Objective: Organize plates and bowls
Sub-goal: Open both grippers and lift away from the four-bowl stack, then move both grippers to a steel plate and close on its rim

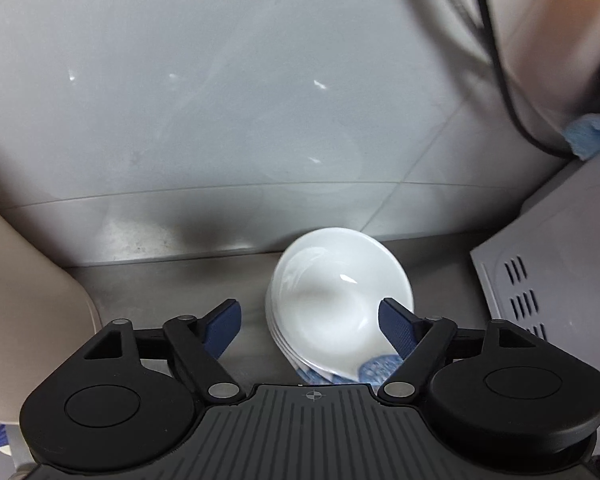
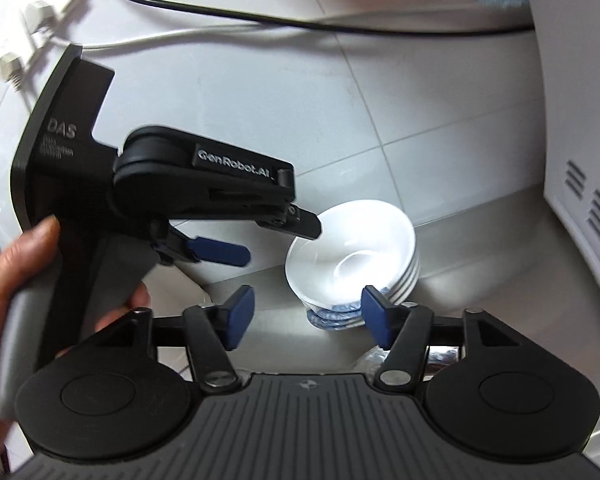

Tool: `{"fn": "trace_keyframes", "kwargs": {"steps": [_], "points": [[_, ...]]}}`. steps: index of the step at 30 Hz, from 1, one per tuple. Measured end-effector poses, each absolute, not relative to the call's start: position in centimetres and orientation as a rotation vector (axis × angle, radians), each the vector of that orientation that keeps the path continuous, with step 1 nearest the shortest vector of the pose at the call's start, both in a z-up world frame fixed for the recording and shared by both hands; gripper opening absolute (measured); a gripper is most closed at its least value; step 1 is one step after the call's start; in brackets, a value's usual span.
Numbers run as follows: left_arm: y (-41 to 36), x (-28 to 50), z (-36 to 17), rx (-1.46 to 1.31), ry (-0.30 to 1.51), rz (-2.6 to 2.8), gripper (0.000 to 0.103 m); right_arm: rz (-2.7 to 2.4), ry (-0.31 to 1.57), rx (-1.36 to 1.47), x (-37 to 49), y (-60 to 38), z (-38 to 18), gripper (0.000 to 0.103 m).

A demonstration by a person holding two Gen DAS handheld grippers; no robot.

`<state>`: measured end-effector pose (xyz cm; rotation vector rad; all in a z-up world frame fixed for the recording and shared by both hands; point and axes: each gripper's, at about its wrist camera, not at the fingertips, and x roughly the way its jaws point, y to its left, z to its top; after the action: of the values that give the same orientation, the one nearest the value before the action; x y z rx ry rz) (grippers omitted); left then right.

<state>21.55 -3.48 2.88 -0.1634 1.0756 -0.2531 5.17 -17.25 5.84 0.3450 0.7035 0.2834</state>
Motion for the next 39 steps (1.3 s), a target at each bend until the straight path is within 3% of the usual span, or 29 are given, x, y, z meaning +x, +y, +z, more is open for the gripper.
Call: {"fn": "trace_keyframes", "kwargs": {"steps": [13,22,35,39], "points": [[-3.6,12.4,10.3,-0.016,0.958,-0.326,0.103,0.282,0.67,0.303,-0.2,-19.5,7.5,0.088],[1.4,5.0,12.5,0.01,0.92,-0.274,0.103,0.279,0.693,0.307,-4.5,-20.6,7.4,0.088],[2.4,-4.1,1.6,0.0,1.002,-0.276,0.103,0.241,0.787,0.22,-10.3,-21.3,3.8,0.088],[1.3,-4.3,-1.5,-0.026,1.051,-0.309,0.103,0.245,0.821,0.172,-11.6,-20.6,2.4,0.083]]}}
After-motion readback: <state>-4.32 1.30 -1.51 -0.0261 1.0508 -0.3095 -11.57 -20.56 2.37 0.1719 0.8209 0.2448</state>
